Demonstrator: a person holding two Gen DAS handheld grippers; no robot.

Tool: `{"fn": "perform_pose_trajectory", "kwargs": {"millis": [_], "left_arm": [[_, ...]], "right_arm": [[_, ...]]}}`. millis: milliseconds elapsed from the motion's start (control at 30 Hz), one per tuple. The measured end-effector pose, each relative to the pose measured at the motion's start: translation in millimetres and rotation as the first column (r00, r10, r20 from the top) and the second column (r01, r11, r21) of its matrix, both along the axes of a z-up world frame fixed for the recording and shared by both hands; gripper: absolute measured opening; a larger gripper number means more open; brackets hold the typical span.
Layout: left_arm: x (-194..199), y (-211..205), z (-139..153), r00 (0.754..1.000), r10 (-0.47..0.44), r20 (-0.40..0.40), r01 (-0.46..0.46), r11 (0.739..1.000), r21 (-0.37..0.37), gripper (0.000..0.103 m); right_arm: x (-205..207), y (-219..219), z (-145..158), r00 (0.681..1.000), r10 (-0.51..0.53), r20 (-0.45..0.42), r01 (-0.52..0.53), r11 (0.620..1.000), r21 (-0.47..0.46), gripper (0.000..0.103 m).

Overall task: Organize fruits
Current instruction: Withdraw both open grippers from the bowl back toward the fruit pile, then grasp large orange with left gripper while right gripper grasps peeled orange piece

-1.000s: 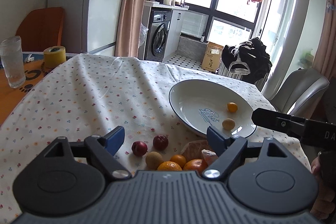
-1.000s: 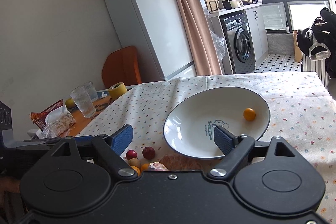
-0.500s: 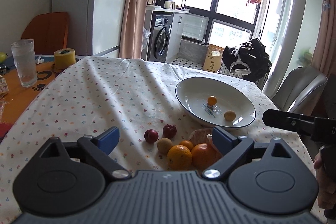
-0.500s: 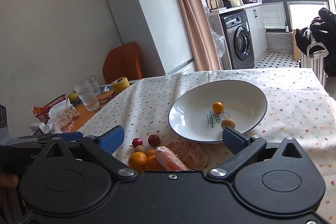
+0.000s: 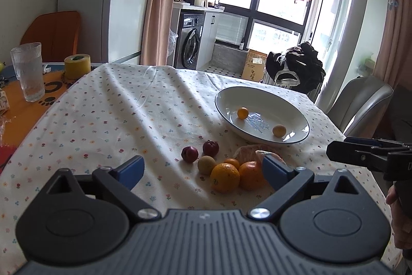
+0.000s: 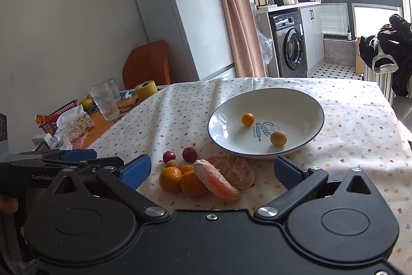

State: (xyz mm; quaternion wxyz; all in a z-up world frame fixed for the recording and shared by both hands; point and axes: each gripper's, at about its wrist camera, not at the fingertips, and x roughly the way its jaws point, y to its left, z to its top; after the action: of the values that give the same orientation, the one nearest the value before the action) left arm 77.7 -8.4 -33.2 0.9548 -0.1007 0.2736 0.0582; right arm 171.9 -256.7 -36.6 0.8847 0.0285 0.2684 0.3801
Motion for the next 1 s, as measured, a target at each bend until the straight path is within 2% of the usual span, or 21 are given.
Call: {"fn": "perform_pose_trajectory", "kwargs": {"millis": [167,567,667,800,933,1000], "left_arm": [[1.4,11.3,-7.7,1.000,0.007,0.002,-0.007,0.999,-0.044,0.097],[9.0,13.1,-28.0,1.000,0.000,-0.023,-0.001,1.000,-0.031,0.094],[12.9,13.6,-37.2,0.999,-0.013,-0.043,0.012,0.999,-0.036,0.089],[16.4,14.3,-48.5,0.997,-0.024,-0.068,0.021,0.998,-0.052,0.081],[19.2,15.2,-56.0,0.997,-0.023,-0.078,0.018,0.997,-0.069,0.070],[20.9,15.0,-58.7,0.996,-0.023,-0.081,0.017,0.997,-0.078,0.066]], "right_arm": [[-5.5,1.7,-4.4,1.000,0.018,-0.001,-0.018,1.000,-0.025,0.103],[-9.4,16.7,-26.8,0.997,0.074,-0.008,-0.075,0.994,-0.076,0.103],[-8.8,22.8,-33.0,0.995,0.097,-0.012,-0.097,0.991,-0.096,0.099],[-6.5,31.0,-40.7,0.994,0.111,-0.025,-0.113,0.987,-0.116,0.088],[-2.1,36.3,-47.2,0.993,0.110,-0.034,-0.114,0.987,-0.115,0.078],[2.4,36.6,-49.5,0.994,0.100,-0.041,-0.104,0.988,-0.111,0.076]]}}
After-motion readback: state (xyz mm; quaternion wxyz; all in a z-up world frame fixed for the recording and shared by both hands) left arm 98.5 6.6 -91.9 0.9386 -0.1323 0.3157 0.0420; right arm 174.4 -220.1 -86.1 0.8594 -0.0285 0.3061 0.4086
